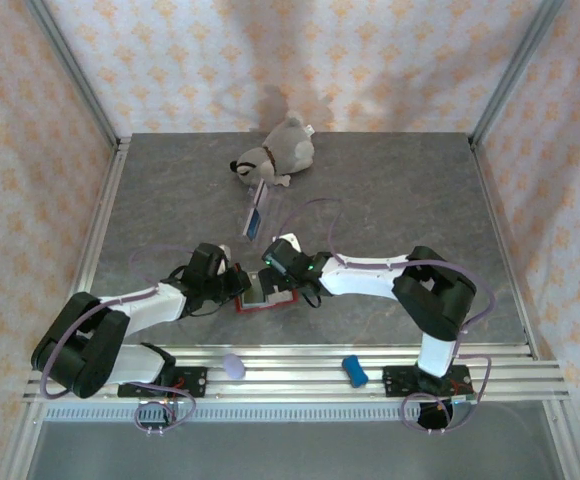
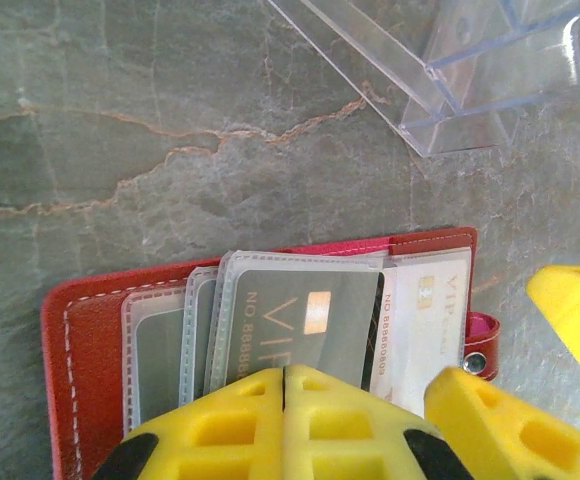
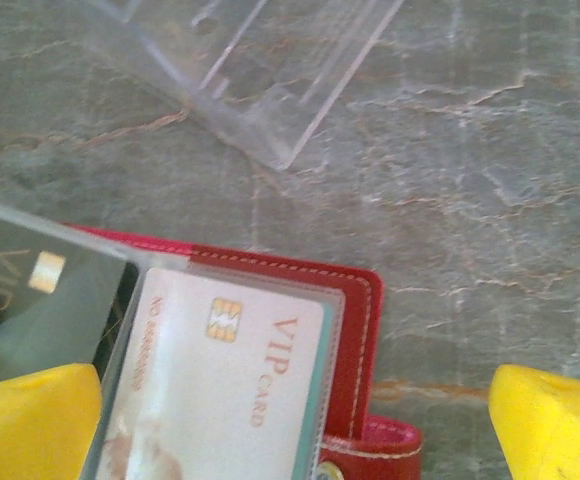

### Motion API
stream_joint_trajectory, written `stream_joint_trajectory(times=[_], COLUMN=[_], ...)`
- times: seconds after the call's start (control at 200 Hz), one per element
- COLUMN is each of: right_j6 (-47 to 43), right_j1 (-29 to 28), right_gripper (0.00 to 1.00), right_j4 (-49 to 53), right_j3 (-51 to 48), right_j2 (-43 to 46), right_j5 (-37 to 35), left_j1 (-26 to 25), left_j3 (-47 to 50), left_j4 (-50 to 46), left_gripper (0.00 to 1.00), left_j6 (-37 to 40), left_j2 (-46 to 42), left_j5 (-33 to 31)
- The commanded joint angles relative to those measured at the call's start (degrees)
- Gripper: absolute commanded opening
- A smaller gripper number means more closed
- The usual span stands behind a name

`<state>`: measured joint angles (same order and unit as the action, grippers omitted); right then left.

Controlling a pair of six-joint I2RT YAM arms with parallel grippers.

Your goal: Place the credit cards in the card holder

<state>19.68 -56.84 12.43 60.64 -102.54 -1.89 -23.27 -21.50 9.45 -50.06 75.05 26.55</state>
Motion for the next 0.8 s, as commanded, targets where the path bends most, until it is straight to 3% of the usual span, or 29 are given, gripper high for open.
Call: stream_joint_trajectory(times=[0.0, 0.24, 0.491, 0.796], right_j6=[-1.86, -1.15, 1.57, -1.51], right_j1=[0.15, 0.14, 0.12, 0.06], right_gripper=[0.99, 0.99, 0.99, 0.99], right_j4=[0.33, 0.89, 2.90, -0.38], right_j3=[-0.96, -4.88, -8.04, -6.23], right_j2=[1.19, -0.07, 3.42, 5.43], right_j5=[2.02, -1.87, -10.59, 2.00], left_j1=[-0.38, -0.38, -0.34, -0.33], left_j3=[1.79, 1.32, 0.72, -0.96], left_j4=[-4.18, -4.83, -6.93, -8.99], left_gripper=[0.00, 0.00, 0.00, 0.00], left_j6=[-0.13, 0.35, 1.41, 2.31], left_j2=[-0.25, -0.09, -0.42, -1.69], left_j5=[-3.07, -3.25, -3.97, -2.90])
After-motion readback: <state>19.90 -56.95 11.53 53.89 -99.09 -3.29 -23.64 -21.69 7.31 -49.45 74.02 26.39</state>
